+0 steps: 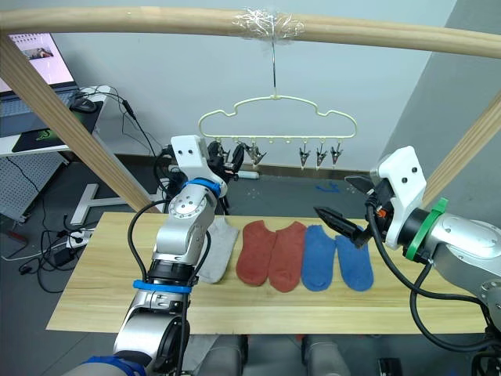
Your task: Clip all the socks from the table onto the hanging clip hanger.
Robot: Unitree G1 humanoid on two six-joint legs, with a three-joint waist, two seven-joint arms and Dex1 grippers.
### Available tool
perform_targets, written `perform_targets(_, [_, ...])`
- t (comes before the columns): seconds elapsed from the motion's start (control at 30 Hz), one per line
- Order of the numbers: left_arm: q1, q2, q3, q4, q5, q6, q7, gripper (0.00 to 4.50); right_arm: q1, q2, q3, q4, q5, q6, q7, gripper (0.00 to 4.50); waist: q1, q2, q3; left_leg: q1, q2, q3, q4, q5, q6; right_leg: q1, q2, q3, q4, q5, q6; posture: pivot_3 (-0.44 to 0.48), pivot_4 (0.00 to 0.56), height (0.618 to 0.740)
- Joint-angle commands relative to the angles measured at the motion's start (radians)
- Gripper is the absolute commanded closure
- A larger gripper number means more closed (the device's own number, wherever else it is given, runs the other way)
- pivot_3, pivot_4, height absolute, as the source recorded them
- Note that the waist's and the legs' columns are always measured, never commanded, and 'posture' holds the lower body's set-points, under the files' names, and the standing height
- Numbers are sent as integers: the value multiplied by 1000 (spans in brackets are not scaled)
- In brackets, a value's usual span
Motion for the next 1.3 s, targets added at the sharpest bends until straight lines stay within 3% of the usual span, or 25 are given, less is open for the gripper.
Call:
perform_targets(0.03, [-23,1,8,-18,7,-20,9,1675,8,-16,-29,-32,30,-24,-16,0,0,0,0,0,0,0,0,0,0,0,0,0,0,0,0,-16,237,740])
perform_targets(0.23, [-23,3,8,-19,5,-13,10,1675,13,-23,-25,-31,45,-33,-32,0,0,0,0,0,0,0,0,0,0,0,0,0,0,0,0,-16,237,740])
perform_targets(0.33, [-24,5,7,-18,16,-17,19,2212,16,-26,-23,-31,51,-38,-40,0,0,0,0,0,0,0,0,0,0,0,0,0,0,0,0,-16,237,740])
perform_targets(0.5, [-24,5,6,-18,17,-14,15,3732,22,-26,-21,-31,56,-43,-45,0,0,0,0,0,0,0,0,0,0,0,0,0,0,0,0,-16,241,740])
perform_targets(0.67, [-34,0,18,-23,1,2,16,4496,21,-28,-11,-10,47,-41,-45,0,0,0,0,0,0,0,0,0,0,0,0,0,0,-1,1,-11,237,740])
perform_targets(0.9, [-36,-9,74,-88,-119,149,-21,4496,4,-118,170,163,-145,11,52,0,0,0,0,0,0,0,0,0,0,0,0,0,0,-1,2,7,233,740])
perform_targets(1.0, [-35,-7,92,-124,-163,212,-26,4496,-48,-136,322,280,-301,-18,118,0,-1,0,1,0,0,0,0,0,0,0,0,0,0,-1,2,19,234,740])
perform_targets(1.3, [-50,-22,84,-156,-178,254,-4,4496,-261,-54,697,779,-748,-130,294,0,3,0,8,0,0,0,0,0,0,-1,0,0,-1,-1,2,64,250,740])
